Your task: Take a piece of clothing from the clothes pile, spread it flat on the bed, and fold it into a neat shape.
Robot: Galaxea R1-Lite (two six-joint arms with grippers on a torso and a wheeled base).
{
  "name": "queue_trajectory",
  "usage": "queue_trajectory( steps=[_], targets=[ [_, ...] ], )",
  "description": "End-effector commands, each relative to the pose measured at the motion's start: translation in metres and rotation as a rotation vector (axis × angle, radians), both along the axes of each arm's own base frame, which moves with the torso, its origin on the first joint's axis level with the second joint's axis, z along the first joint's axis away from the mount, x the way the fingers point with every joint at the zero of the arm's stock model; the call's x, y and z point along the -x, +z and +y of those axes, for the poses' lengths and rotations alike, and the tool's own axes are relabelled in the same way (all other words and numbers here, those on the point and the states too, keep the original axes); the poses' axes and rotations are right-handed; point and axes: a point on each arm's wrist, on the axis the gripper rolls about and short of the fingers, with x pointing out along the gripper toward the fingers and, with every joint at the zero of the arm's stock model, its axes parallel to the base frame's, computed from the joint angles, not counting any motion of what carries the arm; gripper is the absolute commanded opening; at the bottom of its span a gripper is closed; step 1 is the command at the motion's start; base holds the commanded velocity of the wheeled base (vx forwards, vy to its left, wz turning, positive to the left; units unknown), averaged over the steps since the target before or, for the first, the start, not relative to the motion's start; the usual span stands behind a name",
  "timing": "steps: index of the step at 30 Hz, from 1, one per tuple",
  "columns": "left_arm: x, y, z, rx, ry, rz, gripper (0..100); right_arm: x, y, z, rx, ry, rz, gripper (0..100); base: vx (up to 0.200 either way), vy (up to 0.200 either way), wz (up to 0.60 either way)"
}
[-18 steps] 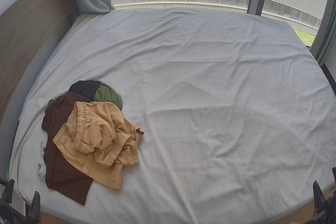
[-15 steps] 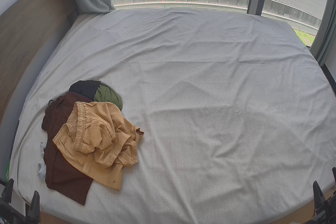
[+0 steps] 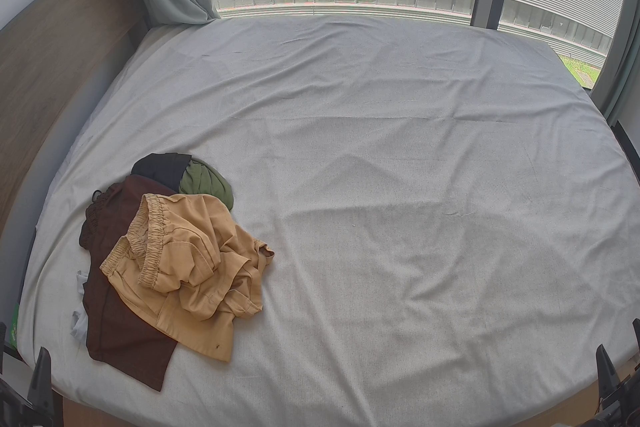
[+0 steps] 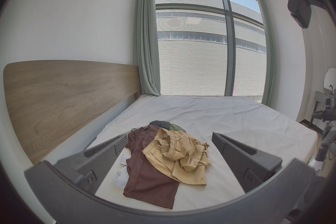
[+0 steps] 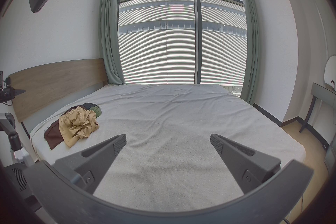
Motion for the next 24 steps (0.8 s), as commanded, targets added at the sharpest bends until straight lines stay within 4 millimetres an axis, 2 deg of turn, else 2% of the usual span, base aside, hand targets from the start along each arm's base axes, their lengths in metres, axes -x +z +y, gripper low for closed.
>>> queue_trajectory(
  steps=[1,6,15,17,24],
  targets=[
    [-0.003,0.004,0.000,0.009,-0.013,0.020,100,0.000,-0.005,0.000,0.001,0.001,0.000,100,0.000,0.000,0.00],
    [-0.008,0.018,0.000,0.034,-0.042,0.044,100,0.000,-0.005,0.000,0.001,0.001,0.001,100,0.000,0.000,0.00],
    [-0.030,0.043,-0.002,0.128,-0.127,0.103,100,0.000,-0.005,0.000,0.001,0.001,0.001,100,0.000,0.000,0.00],
    [-0.039,0.051,-0.003,0.173,-0.156,0.134,100,0.000,-0.005,0.000,0.001,0.003,0.001,100,0.000,0.000,0.00],
    [-0.065,0.060,-0.007,0.252,-0.169,0.220,100,0.000,-0.005,0.000,0.001,0.001,0.001,100,0.000,0.000,0.00]
  ],
)
